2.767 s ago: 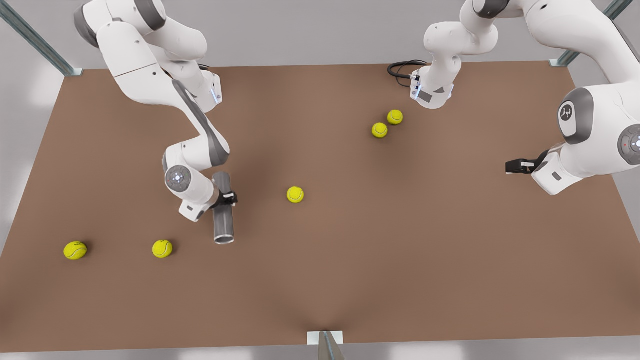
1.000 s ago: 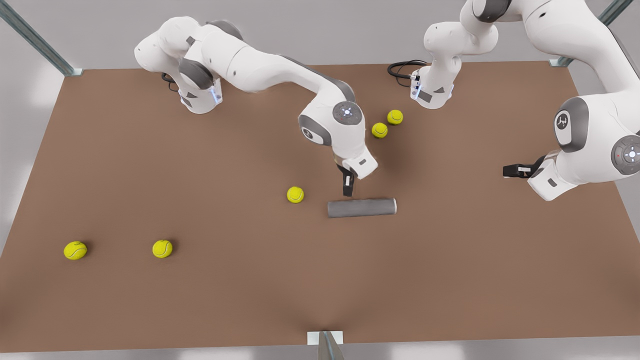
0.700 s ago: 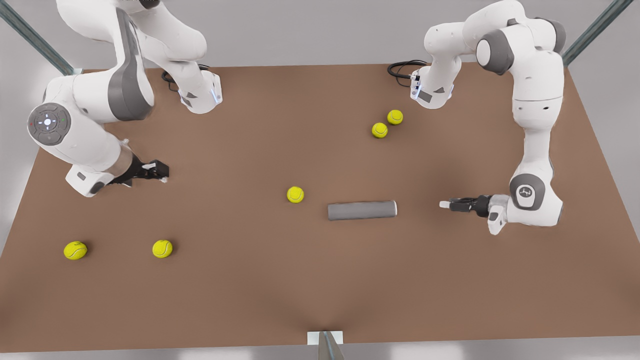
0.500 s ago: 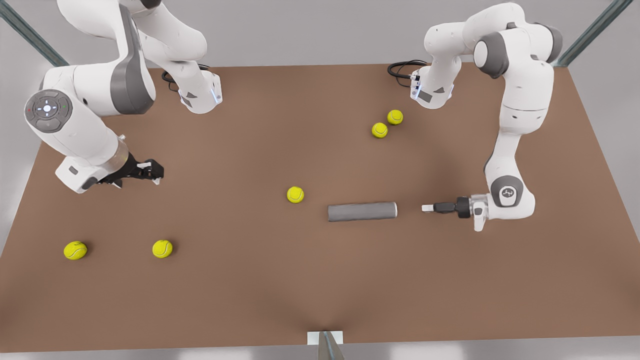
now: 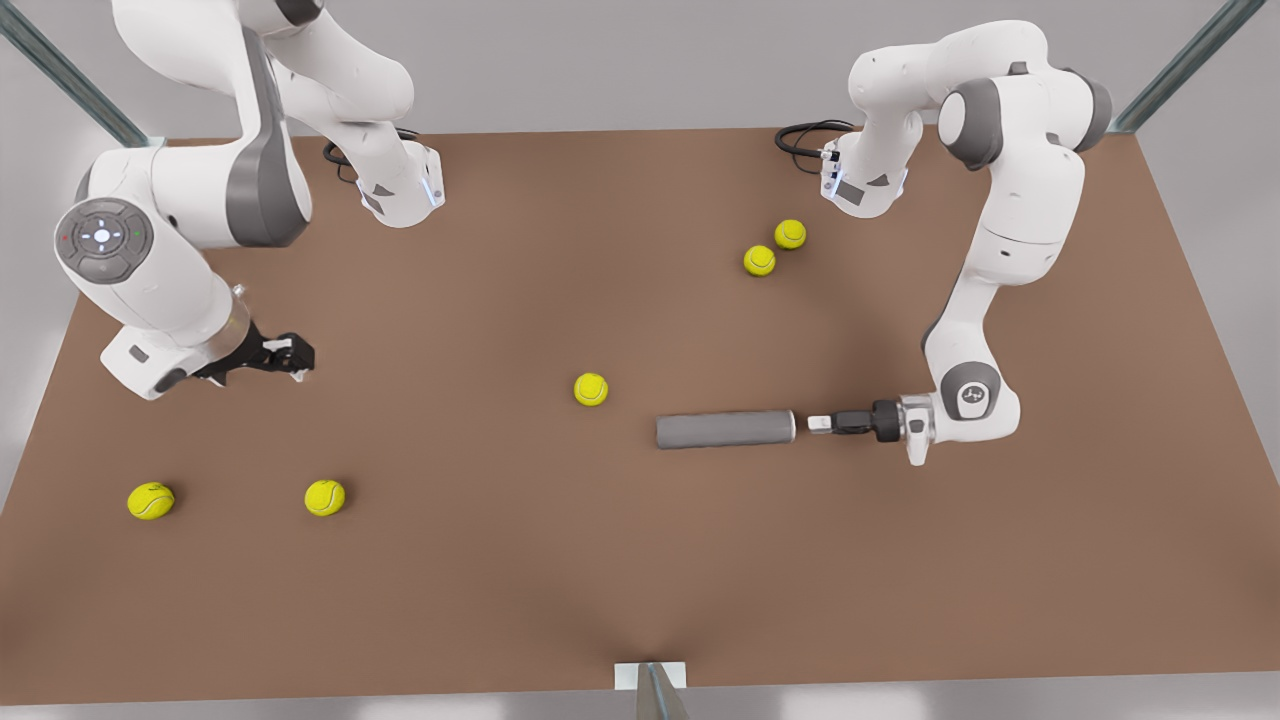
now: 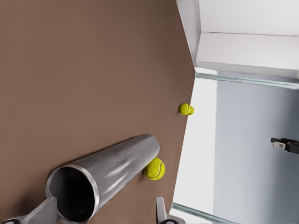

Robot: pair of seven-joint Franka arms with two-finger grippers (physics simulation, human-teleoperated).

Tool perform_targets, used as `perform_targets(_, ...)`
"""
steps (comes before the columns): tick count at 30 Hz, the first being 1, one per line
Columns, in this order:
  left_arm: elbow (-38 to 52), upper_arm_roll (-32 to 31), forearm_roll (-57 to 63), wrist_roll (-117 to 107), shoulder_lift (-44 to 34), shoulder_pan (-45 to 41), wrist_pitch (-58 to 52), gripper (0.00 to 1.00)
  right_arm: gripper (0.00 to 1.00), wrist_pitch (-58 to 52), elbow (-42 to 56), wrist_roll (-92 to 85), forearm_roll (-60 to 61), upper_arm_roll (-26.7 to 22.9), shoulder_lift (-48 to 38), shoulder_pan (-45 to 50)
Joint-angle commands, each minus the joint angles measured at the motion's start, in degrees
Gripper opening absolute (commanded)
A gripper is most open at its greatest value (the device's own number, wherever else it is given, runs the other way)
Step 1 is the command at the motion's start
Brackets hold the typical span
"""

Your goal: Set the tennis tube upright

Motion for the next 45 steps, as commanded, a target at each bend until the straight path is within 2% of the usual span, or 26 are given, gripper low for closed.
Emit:
perform_targets(1,-0.4,0.0,-3.0,0.8,0.0,0.0,0.0,1.0,1.0,0.0,0.0,0.1,0.0,0.0,0.0,0.2)
perform_targets(23,-0.1,-5.5,-7.7,3.9,3.2,-0.9,5.1,0.99,1.0,0.0,0.0,0.0,-0.1,0.0,0.0,0.5)
perform_targets(25,-0.1,-5.5,-7.7,3.9,3.1,-0.9,5.0,0.82,1.0,0.0,0.0,0.0,-0.1,0.0,0.0,0.2)
perform_targets(29,-0.1,-5.5,-7.6,4.1,3.0,-0.8,4.6,0.67,1.0,-0.1,0.0,0.1,0.0,0.1,0.0,0.8)
perform_targets(31,-0.1,-5.5,-7.7,4.1,3.0,-0.9,4.6,0.54,1.0,-0.1,0.0,0.0,-0.2,0.1,0.0,0.5)
perform_targets(45,-0.1,-5.5,-7.8,3.8,3.2,-0.8,4.5,0.31,1.0,-0.1,0.0,0.1,-0.9,0.4,0.0,1.0)
